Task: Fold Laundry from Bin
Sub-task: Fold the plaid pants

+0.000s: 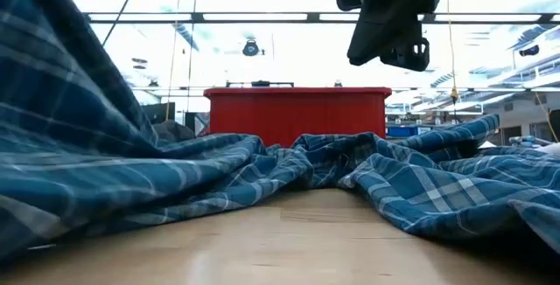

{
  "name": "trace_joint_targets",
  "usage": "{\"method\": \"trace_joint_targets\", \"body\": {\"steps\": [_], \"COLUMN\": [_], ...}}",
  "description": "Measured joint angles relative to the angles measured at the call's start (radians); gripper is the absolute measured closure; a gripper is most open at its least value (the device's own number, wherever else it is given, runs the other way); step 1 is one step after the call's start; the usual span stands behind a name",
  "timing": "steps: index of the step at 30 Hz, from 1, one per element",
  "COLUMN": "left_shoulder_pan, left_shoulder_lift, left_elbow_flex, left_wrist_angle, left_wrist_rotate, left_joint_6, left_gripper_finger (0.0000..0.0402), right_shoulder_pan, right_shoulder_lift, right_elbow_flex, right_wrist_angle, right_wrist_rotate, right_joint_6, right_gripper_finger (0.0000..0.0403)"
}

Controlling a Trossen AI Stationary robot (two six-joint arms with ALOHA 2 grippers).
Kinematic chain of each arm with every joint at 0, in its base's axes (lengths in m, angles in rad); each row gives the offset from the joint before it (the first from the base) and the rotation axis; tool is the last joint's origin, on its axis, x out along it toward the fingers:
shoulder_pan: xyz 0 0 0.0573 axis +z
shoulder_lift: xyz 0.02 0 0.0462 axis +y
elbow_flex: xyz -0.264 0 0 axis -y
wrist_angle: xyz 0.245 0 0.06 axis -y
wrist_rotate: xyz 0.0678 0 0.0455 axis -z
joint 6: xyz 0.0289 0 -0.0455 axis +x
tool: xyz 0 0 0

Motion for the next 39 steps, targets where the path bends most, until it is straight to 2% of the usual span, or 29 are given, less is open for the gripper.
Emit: {"method": "trace_joint_targets", "body": {"steps": [6,13,16,21,25,29,33,39], "left_shoulder_pan": [0.010,0.009,-0.009,-0.045,-0.075,-0.103,-0.135,-0.155], "left_shoulder_lift": [-0.003,-0.017,-0.009,0.032,0.068,0.061,0.016,-0.066], "left_elbow_flex": [0.001,0.016,0.016,0.014,0.014,0.014,0.014,0.015], "left_wrist_angle": [0.114,0.110,0.034,-0.195,-0.280,-0.326,-0.443,-0.535], "left_wrist_rotate": [-0.002,-0.058,-0.158,-0.355,-0.373,-0.385,-0.404,-0.558], "left_joint_6": [-0.111,-0.238,-0.237,-0.226,-0.246,-0.338,-0.520,-0.863], "left_gripper_finger": [0.0380,0.0379,0.0380,0.0395,0.0388,0.0361,0.0316,0.0227], "right_shoulder_pan": [-0.026,-0.136,-0.204,-0.323,-0.376,-0.402,-0.435,-0.533], "right_shoulder_lift": [-0.004,-0.027,-0.027,-0.027,-0.024,-0.019,-0.018,-0.018], "right_elbow_flex": [0.000,0.000,0.000,0.000,0.000,0.000,0.000,0.000], "right_wrist_angle": [0.003,0.051,0.052,0.092,0.155,0.187,0.202,0.167], "right_wrist_rotate": [0.071,0.045,0.042,0.023,-0.030,-0.077,-0.114,-0.148], "right_joint_6": [-0.001,-0.038,-0.043,-0.086,-0.104,-0.136,-0.211,-0.203], "right_gripper_finger": [0.0361,0.0329,0.0309,0.0267,0.0234,0.0219,0.0219,0.0220]}}
